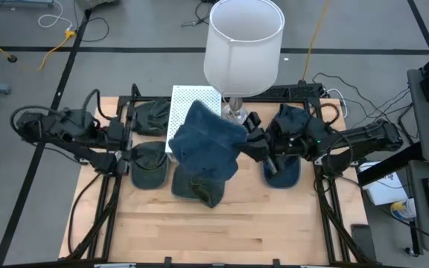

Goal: Pick & Place hat
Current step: Put the bottom blue cap on the shelf

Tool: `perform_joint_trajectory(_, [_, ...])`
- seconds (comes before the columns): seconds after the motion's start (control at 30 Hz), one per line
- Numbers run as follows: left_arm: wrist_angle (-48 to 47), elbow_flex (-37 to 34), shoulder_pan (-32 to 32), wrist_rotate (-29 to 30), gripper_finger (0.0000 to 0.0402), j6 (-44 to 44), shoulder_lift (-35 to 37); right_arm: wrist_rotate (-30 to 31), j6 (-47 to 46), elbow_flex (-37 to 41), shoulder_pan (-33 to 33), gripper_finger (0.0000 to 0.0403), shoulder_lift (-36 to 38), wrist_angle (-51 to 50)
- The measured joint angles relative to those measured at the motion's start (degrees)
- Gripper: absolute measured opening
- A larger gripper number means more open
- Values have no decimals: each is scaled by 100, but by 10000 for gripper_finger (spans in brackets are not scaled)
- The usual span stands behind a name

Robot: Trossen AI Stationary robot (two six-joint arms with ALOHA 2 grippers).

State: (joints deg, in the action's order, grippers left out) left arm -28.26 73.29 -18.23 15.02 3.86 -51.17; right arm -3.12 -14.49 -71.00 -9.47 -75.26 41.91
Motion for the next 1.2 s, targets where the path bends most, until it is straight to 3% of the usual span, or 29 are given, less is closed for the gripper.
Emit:
perform_joint_trajectory(0.4, [551, 162, -436, 1, 209, -749, -752, 3, 499, -6, 0, 4, 0, 563])
perform_joint_trajectory(0.6, [766, 160, -551, 144, 209, 22, -1083, 3, 329, -6, -2, 4, 0, 612])
perform_joint_trajectory(0.87, [66, 160, -974, 993, 209, 1492, -1088, -184, -1732, -6, 0, 4, 2, 622])
perform_joint_trajectory(1.2, [268, 158, -1481, 3246, 209, 4418, -1060, -604, -4396, -6, 0, 4, 5, 97])
